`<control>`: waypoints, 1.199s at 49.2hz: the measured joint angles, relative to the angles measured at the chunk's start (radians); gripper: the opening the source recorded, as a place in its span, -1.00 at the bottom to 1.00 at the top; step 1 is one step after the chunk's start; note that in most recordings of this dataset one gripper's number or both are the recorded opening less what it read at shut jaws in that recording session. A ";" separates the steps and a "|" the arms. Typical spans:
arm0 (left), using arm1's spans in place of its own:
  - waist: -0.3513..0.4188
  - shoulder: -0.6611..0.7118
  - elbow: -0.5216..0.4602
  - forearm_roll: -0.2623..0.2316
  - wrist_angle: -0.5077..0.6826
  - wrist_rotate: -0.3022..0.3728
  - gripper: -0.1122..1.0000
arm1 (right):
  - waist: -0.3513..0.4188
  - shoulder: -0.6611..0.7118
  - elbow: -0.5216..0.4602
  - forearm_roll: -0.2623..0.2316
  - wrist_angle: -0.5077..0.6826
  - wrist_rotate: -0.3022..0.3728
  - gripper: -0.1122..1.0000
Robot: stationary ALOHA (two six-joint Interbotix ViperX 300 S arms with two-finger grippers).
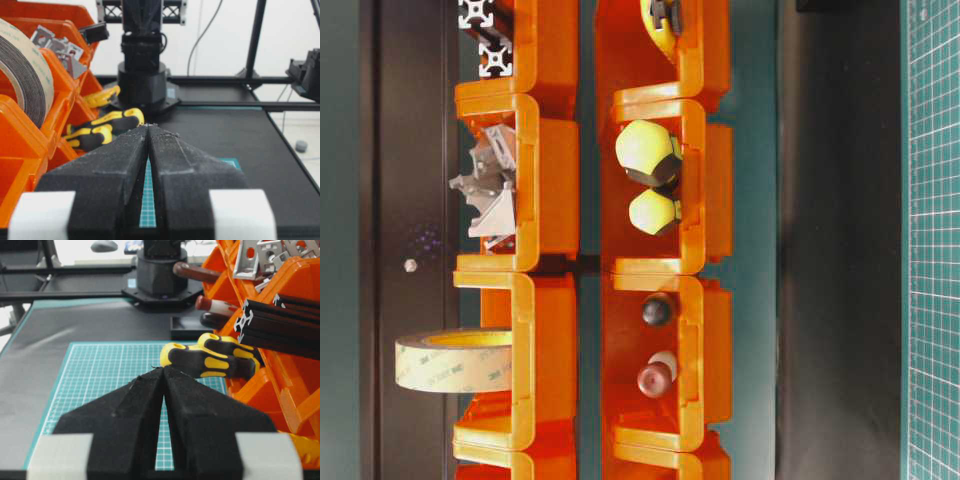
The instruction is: Pick red screwdriver from container rack with left arm.
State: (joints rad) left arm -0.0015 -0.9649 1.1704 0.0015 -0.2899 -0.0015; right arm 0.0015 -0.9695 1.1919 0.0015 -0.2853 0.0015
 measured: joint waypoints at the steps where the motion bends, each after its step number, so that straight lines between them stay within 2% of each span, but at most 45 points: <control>1: 0.000 0.000 0.000 0.002 0.000 0.000 -0.69 | 0.000 0.000 0.000 0.000 0.000 0.000 -0.77; 3: -0.002 0.002 -0.005 0.008 0.009 -0.006 -0.68 | 0.000 0.000 0.000 0.000 -0.002 0.008 -0.72; 5: -0.002 0.006 -0.029 0.028 0.034 -0.014 -0.79 | 0.002 0.000 0.000 0.000 -0.006 0.014 -0.79; 9: -0.006 0.009 -0.091 0.044 0.089 -0.017 -0.80 | 0.005 -0.003 0.000 0.009 -0.026 0.032 -0.80; 17: -0.041 0.020 -0.222 0.048 0.244 -0.012 -0.80 | 0.011 -0.014 -0.002 0.012 -0.043 0.086 -0.80; 25: -0.126 0.080 -0.394 0.054 0.472 -0.009 -0.80 | 0.025 -0.015 -0.002 0.014 -0.041 0.127 -0.80; 32: -0.170 0.172 -0.522 0.066 0.692 -0.003 -0.80 | 0.038 -0.015 -0.002 0.014 -0.041 0.130 -0.80; 39: -0.233 0.308 -0.657 0.123 0.999 0.008 -0.80 | 0.046 -0.015 -0.002 0.012 -0.041 0.130 -0.80; 44: -0.285 0.391 -0.715 0.206 1.154 0.000 -0.80 | 0.048 -0.014 -0.002 0.014 -0.041 0.130 -0.80; 48: -0.328 0.443 -0.749 0.305 1.233 -0.038 -0.80 | 0.055 -0.014 -0.002 0.014 -0.040 0.130 -0.80; 53: -0.393 0.525 -0.782 0.474 1.328 -0.141 -0.80 | 0.067 -0.015 -0.002 0.014 -0.028 0.130 -0.80; 59: -0.482 0.627 -0.796 0.716 1.443 -0.287 -0.80 | 0.074 -0.026 -0.002 0.014 0.002 0.130 -0.80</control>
State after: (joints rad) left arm -0.4832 -0.3375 0.3743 0.7179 1.1536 -0.2884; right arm 0.0752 -0.9956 1.1904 0.0153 -0.2838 0.1319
